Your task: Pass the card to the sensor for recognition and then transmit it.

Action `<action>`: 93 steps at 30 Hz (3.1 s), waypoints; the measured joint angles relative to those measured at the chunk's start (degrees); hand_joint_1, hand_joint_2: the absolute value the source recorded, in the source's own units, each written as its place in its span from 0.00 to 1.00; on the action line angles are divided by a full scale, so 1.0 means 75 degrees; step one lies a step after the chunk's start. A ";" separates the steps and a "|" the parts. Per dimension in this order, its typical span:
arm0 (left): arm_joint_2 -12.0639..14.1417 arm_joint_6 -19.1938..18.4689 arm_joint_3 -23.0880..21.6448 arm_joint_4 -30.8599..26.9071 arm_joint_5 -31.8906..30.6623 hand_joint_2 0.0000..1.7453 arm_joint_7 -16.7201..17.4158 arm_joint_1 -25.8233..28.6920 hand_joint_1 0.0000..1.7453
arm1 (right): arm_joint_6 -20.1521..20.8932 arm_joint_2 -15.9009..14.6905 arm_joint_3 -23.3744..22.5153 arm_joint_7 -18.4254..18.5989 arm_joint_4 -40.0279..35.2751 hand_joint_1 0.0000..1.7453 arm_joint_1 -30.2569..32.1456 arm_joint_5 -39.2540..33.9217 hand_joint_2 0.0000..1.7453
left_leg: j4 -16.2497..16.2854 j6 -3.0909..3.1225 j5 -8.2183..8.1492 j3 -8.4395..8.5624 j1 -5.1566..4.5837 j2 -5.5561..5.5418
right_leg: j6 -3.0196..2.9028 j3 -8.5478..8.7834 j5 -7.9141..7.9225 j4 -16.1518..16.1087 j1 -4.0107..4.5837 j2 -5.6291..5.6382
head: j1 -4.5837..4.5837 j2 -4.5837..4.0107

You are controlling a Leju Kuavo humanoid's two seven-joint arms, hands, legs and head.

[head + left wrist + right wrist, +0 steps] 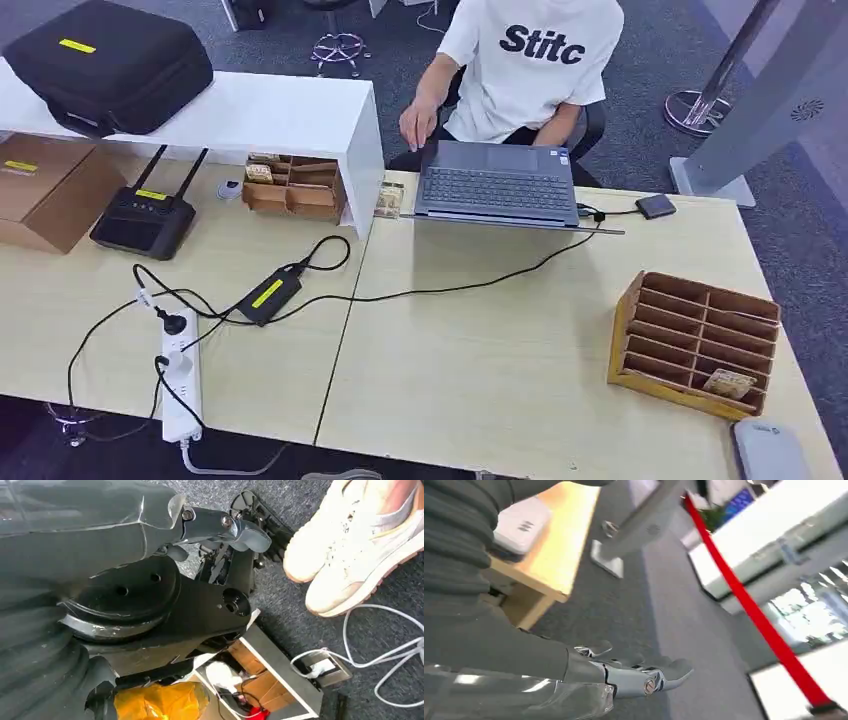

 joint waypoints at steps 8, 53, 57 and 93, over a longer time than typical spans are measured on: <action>-0.0064 0.0055 0.0044 0.0044 0.0003 1.00 -0.0064 0.0009 0.00 | -0.4783 -0.0052 0.3114 -0.2039 -0.2717 0.00 0.2052 -0.0210 1.00 | -0.0001 -0.0012 -0.0030 0.0023 -0.0003 0.0035 | -0.0002 0.0008 -0.0011 0.0003 -0.0004 0.0042 | -0.0003 0.0000; 0.0064 -0.0120 -0.0402 0.0184 -0.0067 1.00 0.0163 -0.0026 0.00 | -0.3834 -0.3066 1.1333 0.2152 -0.2639 0.00 -0.2131 1.3409 1.00 | 0.0005 0.0004 0.0009 0.0059 0.0002 0.0008 | 0.0002 0.0065 0.0004 0.0003 0.0000 0.0010 | 0.0003 0.0000; 0.0120 -0.0181 -0.0531 0.0189 -0.0087 1.00 0.0172 -0.0032 0.00 | -0.3574 -0.3381 1.1593 0.2840 -0.1924 0.00 -0.2655 1.4582 1.00 | 0.0004 0.0003 0.0003 0.0054 0.0002 0.0027 | 0.0002 0.0056 0.0003 0.0006 0.0000 0.0028 | -0.0003 0.0000; 0.0286 -0.0245 -0.0924 0.0189 0.0000 1.00 0.0417 -0.0175 0.00 | -0.3295 -0.2999 1.0980 0.3667 0.3171 1.00 -0.5014 1.5921 1.00 | 0.0007 0.0004 0.0009 0.0049 0.0002 0.0005 | 0.0004 0.0056 0.0010 0.0003 0.0001 0.0011 | 0.0003 0.0000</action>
